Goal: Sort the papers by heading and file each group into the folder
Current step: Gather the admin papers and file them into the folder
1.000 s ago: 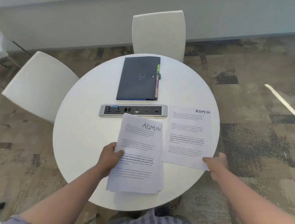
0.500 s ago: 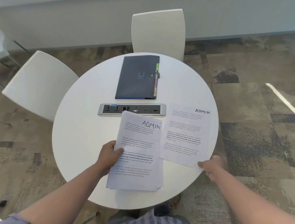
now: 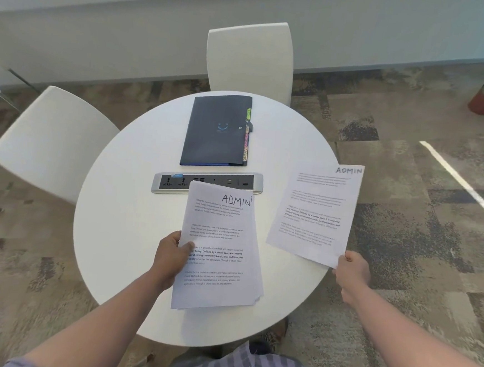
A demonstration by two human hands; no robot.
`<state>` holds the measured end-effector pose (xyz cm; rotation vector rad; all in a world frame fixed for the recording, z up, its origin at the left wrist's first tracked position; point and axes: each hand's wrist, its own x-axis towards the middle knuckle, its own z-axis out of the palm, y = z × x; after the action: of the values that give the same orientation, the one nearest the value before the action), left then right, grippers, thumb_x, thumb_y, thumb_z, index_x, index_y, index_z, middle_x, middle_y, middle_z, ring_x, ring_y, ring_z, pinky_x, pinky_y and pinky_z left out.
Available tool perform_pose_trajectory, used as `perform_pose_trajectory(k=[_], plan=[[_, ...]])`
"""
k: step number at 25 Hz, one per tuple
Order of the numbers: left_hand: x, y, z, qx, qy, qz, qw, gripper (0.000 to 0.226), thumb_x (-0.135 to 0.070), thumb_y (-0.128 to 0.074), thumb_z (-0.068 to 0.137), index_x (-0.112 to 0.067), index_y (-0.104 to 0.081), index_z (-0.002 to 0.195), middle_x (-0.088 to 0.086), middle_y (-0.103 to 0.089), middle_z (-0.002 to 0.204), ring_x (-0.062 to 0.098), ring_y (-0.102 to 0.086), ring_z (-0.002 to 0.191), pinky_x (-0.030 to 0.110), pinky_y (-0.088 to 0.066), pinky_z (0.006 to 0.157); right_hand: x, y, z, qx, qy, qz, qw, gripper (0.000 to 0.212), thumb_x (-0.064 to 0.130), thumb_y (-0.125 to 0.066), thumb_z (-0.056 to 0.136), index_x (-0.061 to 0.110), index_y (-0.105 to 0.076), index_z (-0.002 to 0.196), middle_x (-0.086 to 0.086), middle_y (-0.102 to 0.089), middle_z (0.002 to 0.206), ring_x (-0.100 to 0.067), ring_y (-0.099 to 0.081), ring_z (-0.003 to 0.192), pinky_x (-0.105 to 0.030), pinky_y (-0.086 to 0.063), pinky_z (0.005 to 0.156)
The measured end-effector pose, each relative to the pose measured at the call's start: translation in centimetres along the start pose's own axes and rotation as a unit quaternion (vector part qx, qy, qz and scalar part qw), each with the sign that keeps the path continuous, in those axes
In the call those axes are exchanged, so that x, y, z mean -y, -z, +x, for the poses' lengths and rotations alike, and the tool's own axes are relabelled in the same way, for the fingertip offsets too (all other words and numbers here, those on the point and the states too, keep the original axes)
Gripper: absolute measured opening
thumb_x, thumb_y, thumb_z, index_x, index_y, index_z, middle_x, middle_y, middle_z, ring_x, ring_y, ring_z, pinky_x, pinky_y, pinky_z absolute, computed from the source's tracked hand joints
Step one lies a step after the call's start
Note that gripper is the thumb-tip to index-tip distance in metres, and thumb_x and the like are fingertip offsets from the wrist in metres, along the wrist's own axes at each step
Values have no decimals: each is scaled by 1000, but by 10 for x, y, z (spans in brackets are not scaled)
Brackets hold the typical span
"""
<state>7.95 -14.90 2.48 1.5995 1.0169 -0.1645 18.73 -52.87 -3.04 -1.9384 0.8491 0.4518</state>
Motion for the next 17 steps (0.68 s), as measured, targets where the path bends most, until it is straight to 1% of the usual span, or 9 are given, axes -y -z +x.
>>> perform_pose_trajectory(k=[2,3,6,7,10,12,14,16,17], plan=[[-2,-1,2,-1,2,-4,1000,22,-2,-56,100,-13,-68,115,9,-77,106,32,-75,92,39,-61,73,4,3,-2,22,3,44,999,19,9,-43,106,16,-60,102,-10,-65,88,-20,-52,66,-32,-40,56],[-2,-1,2,-2,5,-9,1000,23,-2,-55,100,-13,-67,115,9,-77,107,32,-75,92,39,-60,73,4,4,-2,37,-2,65,997,19,10,-44,107,18,-61,109,-9,-65,88,-19,-52,65,-32,-42,56],[-3,1,4,1,14,-32,999,23,-2,-55,100,-13,-67,116,11,-76,110,31,-74,93,42,-61,76,1,3,1,98,-31,105,989,25,12,-50,106,17,-62,128,-9,-63,91,-15,-51,66,-31,-46,56],[-4,1,4,2,17,-43,999,23,-1,-54,100,-13,-67,116,11,-76,110,31,-74,93,42,-61,77,1,1,0,124,-33,112,985,26,12,-51,106,15,-61,130,-8,-61,91,-14,-50,66,-29,-45,55],[-11,0,2,9,37,-89,995,23,1,-52,102,-12,-67,114,12,-75,111,33,-73,94,42,-60,76,7,-5,-15,195,-4,98,976,19,12,-50,107,10,-63,120,-5,-53,84,-13,-46,67,-26,-39,54],[-16,0,1,31,49,-119,991,26,1,-50,103,-10,-66,120,14,-75,115,37,-72,101,48,-60,83,13,-12,-27,245,27,79,966,17,12,-51,106,12,-66,115,-6,-56,89,-15,-48,72,-26,-40,58],[-21,0,-1,56,56,-146,986,29,1,-49,103,-9,-65,125,15,-75,118,38,-71,107,51,-60,87,21,-20,-36,287,53,56,955,16,14,-52,106,17,-67,109,0,-65,98,-16,-54,82,-28,-43,67],[-28,0,-3,73,66,-176,979,32,3,-49,101,-8,-65,126,15,-75,119,37,-72,106,48,-60,84,31,-26,-46,321,68,46,943,13,17,-55,106,20,-67,105,7,-70,101,-14,-58,91,-30,-45,78],[-31,0,-5,80,70,-190,976,33,4,-50,99,-8,-65,126,14,-75,118,35,-72,105,47,-60,83,37,-29,-50,338,75,49,937,11,17,-57,105,19,-67,103,9,-72,101,-12,-59,92,-29,-46,80]])
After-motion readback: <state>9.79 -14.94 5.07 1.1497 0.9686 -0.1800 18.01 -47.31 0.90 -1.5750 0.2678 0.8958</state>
